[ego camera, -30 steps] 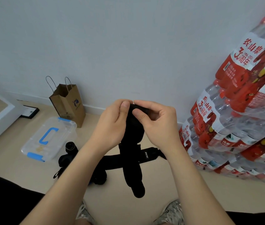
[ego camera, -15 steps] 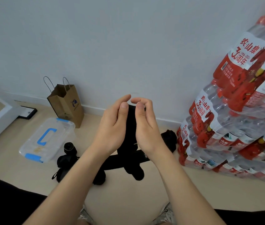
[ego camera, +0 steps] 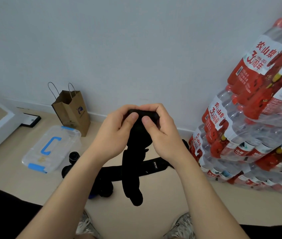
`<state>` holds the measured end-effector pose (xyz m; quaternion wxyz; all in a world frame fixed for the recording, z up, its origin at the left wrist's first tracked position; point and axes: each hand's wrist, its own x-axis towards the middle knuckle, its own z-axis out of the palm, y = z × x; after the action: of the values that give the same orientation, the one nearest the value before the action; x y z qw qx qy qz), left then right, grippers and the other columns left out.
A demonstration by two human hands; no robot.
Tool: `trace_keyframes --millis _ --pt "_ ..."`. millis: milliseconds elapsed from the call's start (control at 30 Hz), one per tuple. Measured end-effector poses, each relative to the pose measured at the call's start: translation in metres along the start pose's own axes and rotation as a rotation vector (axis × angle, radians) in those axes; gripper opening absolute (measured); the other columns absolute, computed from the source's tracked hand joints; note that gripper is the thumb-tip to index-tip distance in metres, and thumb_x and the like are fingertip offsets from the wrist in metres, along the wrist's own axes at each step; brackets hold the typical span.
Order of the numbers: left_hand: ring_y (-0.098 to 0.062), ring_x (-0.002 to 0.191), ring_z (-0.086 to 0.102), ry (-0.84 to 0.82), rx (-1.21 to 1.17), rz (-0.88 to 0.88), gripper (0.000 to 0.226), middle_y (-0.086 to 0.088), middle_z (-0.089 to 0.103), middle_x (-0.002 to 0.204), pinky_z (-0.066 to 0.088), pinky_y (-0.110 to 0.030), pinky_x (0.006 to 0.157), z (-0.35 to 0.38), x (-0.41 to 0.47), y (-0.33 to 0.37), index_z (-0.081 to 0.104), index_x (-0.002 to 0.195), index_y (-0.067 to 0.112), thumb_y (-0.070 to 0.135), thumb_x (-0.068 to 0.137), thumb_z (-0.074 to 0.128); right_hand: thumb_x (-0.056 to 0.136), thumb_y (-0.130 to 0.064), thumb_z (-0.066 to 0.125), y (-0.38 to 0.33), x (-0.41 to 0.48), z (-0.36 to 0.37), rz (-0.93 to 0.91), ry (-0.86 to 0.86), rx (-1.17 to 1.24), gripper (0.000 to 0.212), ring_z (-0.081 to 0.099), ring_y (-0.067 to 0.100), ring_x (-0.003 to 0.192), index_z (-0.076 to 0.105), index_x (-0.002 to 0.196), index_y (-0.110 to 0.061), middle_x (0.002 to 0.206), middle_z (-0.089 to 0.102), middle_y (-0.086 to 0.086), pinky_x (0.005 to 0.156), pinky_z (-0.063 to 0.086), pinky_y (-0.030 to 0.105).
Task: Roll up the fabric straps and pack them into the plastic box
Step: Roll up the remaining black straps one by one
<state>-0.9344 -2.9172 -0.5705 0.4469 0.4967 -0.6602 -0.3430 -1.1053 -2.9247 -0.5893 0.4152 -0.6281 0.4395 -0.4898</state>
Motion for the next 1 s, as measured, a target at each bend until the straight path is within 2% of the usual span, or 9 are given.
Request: trace_keyframes --millis 133,333,467,567,667,733,800,900,1000 --pt "-0.016 0.110 0.074 -0.046 -0.043 0.013 0.031 0.004 0.079 0.113 0.060 -0.038 0.098 -0.002 0.001 -0.003 0.071 0.127 0.021 0.005 0.113 0.048 0.107 -0.051 0.052 -0.001 0.001 -0.001 0.020 0.050 -0.098 0.027 0.069 0.006 0.100 0.058 0.115 -0.027 0.104 0.069 -0.016 0.085 0.056 0.032" --pt "-0.008 0.107 0.072 -0.055 -0.014 -0.022 0.027 0.006 0.078 0.113 0.057 -0.027 0.091 0.007 -0.002 0.003 0.070 0.128 0.019 0.021 0.116 0.047 0.109 -0.031 0.056 0.004 -0.001 0.001 -0.083 0.025 -0.111 0.010 0.068 0.012 0.100 0.056 0.117 -0.026 0.102 0.068 -0.015 0.087 0.057 0.034" --pt "-0.011 0.104 0.074 -0.076 -0.022 -0.012 0.029 0.004 0.079 0.111 0.058 -0.029 0.088 0.004 -0.001 0.003 0.071 0.129 0.016 0.013 0.116 0.046 0.110 -0.045 0.045 0.001 -0.003 0.013 -0.063 0.100 -0.083 0.024 0.064 0.012 0.087 0.054 0.111 -0.023 0.094 0.066 -0.011 0.078 0.055 0.036" --pt "-0.009 0.107 0.072 -0.075 -0.061 -0.050 0.030 0.005 0.077 0.117 0.055 -0.029 0.090 0.009 -0.004 0.001 0.068 0.134 0.017 0.011 0.115 0.045 0.112 -0.044 0.039 0.003 -0.003 0.013 -0.078 0.135 -0.190 0.027 0.061 0.009 0.079 0.050 0.109 -0.020 0.095 0.064 -0.011 0.068 0.048 0.027" --pt "-0.011 0.118 0.070 -0.029 -0.121 -0.127 0.033 0.005 0.075 0.126 0.055 -0.037 0.103 0.014 -0.004 -0.001 0.063 0.142 0.019 0.025 0.116 0.044 0.113 -0.032 0.039 0.002 -0.004 0.010 -0.119 0.114 -0.203 0.019 0.061 0.008 0.085 0.051 0.114 -0.018 0.099 0.064 -0.014 0.073 0.048 0.028" --pt "-0.007 0.104 0.072 -0.011 -0.081 -0.112 0.031 0.008 0.078 0.111 0.057 -0.036 0.092 0.011 -0.002 -0.003 0.070 0.128 0.019 0.031 0.116 0.045 0.112 -0.027 0.038 0.000 -0.004 0.009 -0.105 0.081 -0.167 0.017 0.062 0.003 0.093 0.052 0.117 -0.018 0.103 0.064 -0.022 0.080 0.050 0.024" --pt "-0.006 0.088 0.072 -0.008 -0.048 -0.097 0.027 0.008 0.078 0.096 0.056 -0.032 0.080 0.006 -0.001 -0.005 0.073 0.115 0.019 0.029 0.115 0.049 0.110 -0.029 0.039 0.000 -0.005 0.009 -0.047 0.049 -0.120 0.018 0.063 0.007 0.096 0.052 0.119 -0.020 0.104 0.064 -0.017 0.087 0.054 0.033" --pt "-0.015 0.099 0.076 -0.034 -0.115 -0.072 0.019 -0.001 0.079 0.106 0.061 -0.036 0.088 0.001 0.000 -0.006 0.070 0.122 0.014 0.017 0.114 0.052 0.112 -0.043 0.042 0.000 -0.005 0.008 0.022 0.052 -0.081 0.023 0.062 0.015 0.084 0.053 0.115 -0.022 0.095 0.063 -0.008 0.080 0.055 0.053" --pt "-0.025 0.106 0.075 -0.053 -0.159 -0.049 0.021 -0.007 0.075 0.116 0.062 -0.044 0.096 0.004 -0.003 -0.004 0.065 0.128 0.015 0.011 0.114 0.051 0.113 -0.042 0.047 0.000 -0.002 0.005 -0.015 0.097 -0.151 0.022 0.067 0.009 0.092 0.056 0.114 -0.022 0.098 0.067 -0.013 0.087 0.056 0.054"
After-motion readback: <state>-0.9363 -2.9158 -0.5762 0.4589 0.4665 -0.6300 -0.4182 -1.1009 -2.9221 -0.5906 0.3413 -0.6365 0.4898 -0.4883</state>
